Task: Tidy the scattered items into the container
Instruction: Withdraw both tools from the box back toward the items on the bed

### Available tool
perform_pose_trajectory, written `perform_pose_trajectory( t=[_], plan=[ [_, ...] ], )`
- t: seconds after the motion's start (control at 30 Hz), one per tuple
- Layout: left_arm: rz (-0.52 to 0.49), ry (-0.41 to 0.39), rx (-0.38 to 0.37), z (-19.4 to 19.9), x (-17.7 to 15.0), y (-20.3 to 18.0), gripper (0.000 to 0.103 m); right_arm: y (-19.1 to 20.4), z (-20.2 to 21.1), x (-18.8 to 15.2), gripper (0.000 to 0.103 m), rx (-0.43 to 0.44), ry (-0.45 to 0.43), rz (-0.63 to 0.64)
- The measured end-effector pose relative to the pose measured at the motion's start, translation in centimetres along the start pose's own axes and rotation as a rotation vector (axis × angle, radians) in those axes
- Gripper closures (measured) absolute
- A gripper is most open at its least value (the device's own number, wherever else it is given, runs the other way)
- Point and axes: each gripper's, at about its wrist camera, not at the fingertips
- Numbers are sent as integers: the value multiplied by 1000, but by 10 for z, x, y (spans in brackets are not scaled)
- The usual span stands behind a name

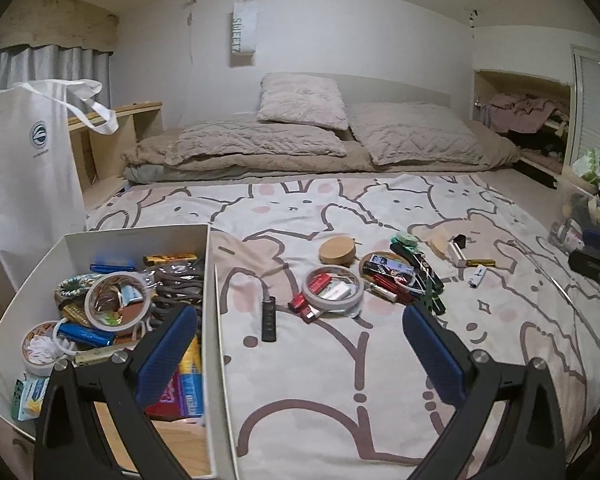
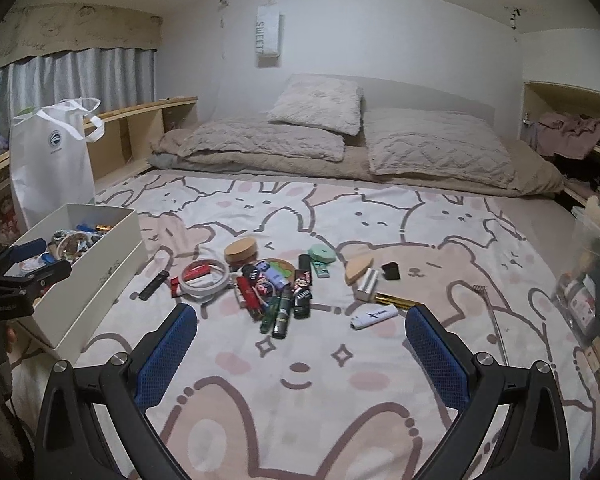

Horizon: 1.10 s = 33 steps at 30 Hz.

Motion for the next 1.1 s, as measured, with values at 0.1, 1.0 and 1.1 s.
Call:
perform_pose_trajectory(
  t=[0.1,1.0,1.1],
  plan=[
    [-6,-7,-10,-2,-2,-7,0,-7,5,-5,0,-13,-15,-6],
    [-62,32,-65,-27,-24,-47,0,-42,-23,-41,0,-22,32,-81],
    [-89,56,-70,-35,-31,-56,0,-46,-35,-52,0,-24,66,-91]
  ],
)
Point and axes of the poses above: each gripper's, at about its wrist camera, not at the fingertips, and z roughly against the way its jaws point, y to its left, x to its top, and after that the axes turned 13 degrees about x, right-handed
